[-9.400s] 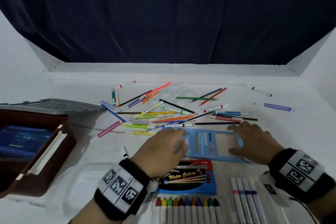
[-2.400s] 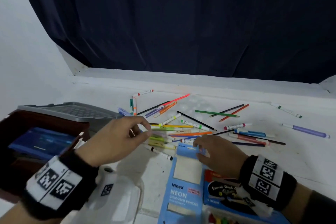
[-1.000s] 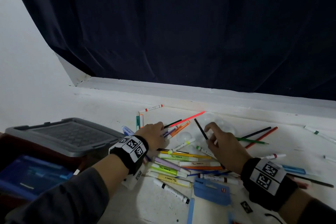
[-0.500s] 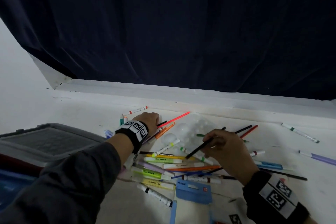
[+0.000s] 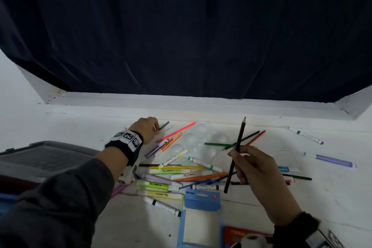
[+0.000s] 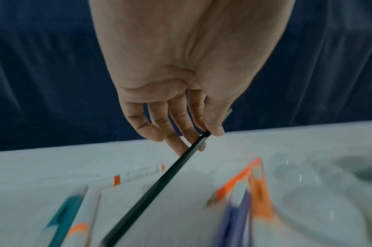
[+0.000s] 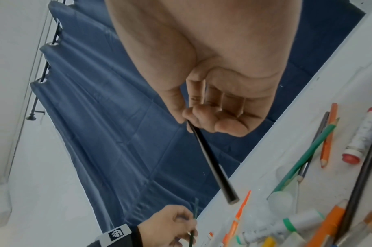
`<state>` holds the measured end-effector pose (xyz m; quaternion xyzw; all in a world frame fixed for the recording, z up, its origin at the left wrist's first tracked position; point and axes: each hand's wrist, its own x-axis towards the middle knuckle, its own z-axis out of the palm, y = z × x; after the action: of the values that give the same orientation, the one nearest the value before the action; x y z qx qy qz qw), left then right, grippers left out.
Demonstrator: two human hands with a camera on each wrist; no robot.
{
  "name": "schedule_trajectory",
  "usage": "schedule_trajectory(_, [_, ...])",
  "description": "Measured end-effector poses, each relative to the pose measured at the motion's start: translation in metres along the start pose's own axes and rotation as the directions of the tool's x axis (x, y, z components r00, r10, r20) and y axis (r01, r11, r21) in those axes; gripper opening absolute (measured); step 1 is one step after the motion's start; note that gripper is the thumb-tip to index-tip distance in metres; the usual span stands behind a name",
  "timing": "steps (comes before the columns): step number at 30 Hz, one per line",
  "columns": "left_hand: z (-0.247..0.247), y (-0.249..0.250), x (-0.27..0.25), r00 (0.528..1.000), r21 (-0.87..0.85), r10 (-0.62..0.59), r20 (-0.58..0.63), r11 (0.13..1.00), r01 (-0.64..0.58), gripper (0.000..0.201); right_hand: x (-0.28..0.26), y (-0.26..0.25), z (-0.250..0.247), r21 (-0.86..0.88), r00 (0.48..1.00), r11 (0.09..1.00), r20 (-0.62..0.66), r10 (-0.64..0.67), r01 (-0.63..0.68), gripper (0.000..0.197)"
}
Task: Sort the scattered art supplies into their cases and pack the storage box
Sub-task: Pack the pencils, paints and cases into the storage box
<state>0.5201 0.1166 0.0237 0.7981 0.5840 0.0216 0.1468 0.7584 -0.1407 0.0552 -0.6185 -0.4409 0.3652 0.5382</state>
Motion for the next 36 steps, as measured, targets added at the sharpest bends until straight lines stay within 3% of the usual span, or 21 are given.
schedule_trajectory(3, [-0.027, 0.015, -0.028, 0.976, -0.266, 0.048, -0.211, 0.958, -0.105, 0.007, -0.008, -0.005, 0.001, 0.045, 1.0, 0.999, -0.018, -0.021, 0.022, 0.016])
schedule_trajectory(6, [-0.052, 0.04, -0.073, 0.926, -0.491, 0.086, -0.369, 0.828, -0.272, 0.008, -0.015, -0.008, 0.003, 0.046, 0.999, 0.998, -0.014, -0.039, 0.04, 0.014])
schedule_trajectory(8, [-0.061, 0.051, -0.104, 0.91, -0.564, 0.124, -0.396, 0.749, -0.348, 0.01, -0.017, -0.007, 0.004, 0.049, 1.0, 0.999, 0.003, -0.022, 0.022, 0.015])
schedule_trajectory(10, [-0.061, 0.056, -0.134, 0.898, -0.554, 0.223, -0.381, 0.722, -0.414, 0.012, -0.019, -0.003, 0.004, 0.028, 0.999, 0.999, 0.044, 0.018, -0.019, 0.016])
schedule_trajectory(13, [-0.045, 0.054, -0.169, 0.825, -0.309, 0.477, -0.302, 0.77, -0.559, 0.015, -0.021, 0.005, 0.002, -0.007, 0.98, 0.993, 0.159, 0.12, -0.12, 0.018])
schedule_trajectory(15, [-0.026, 0.05, -0.183, 0.767, -0.096, 0.629, -0.127, 0.762, -0.64, 0.018, -0.023, 0.01, 0.003, -0.039, 0.956, 0.982, 0.223, 0.19, -0.186, 0.019])
schedule_trajectory(17, [-0.003, 0.044, -0.191, 0.726, 0.074, 0.688, 0.029, 0.722, -0.688, 0.019, -0.027, 0.015, 0.007, -0.086, 0.92, 0.966, 0.293, 0.26, -0.245, 0.021])
schedule_trajectory(20, [0.027, 0.041, -0.201, 0.691, 0.245, 0.711, 0.127, 0.653, -0.717, 0.021, -0.035, 0.025, 0.016, -0.135, 0.862, 0.942, 0.381, 0.334, -0.306, 0.022])
schedule_trajectory(25, [0.046, 0.045, -0.203, 0.631, 0.36, 0.759, 0.159, 0.55, -0.753, 0.037, -0.042, 0.04, 0.031, -0.201, 0.814, 0.923, 0.436, 0.383, -0.327, 0.014])
schedule_trajectory(31, [0.052, 0.06, -0.202, 0.474, 0.39, 0.833, 0.287, 0.35, -0.852, 0.04, -0.032, 0.045, 0.036, -0.227, 0.88, 0.942, 0.354, 0.317, -0.248, 0.017])
schedule_trajectory(34, [0.055, 0.066, -0.199, 0.416, 0.283, 0.841, 0.346, 0.329, -0.901, 0.038, -0.025, 0.049, 0.036, -0.27, 0.915, 0.938, 0.28, 0.292, -0.217, 0.015])
schedule_trajectory(36, [0.056, 0.07, -0.198, 0.437, 0.194, 0.793, 0.424, 0.392, -0.899, 0.044, -0.022, 0.051, 0.037, -0.294, 0.914, 0.927, 0.262, 0.311, -0.231, 0.014])
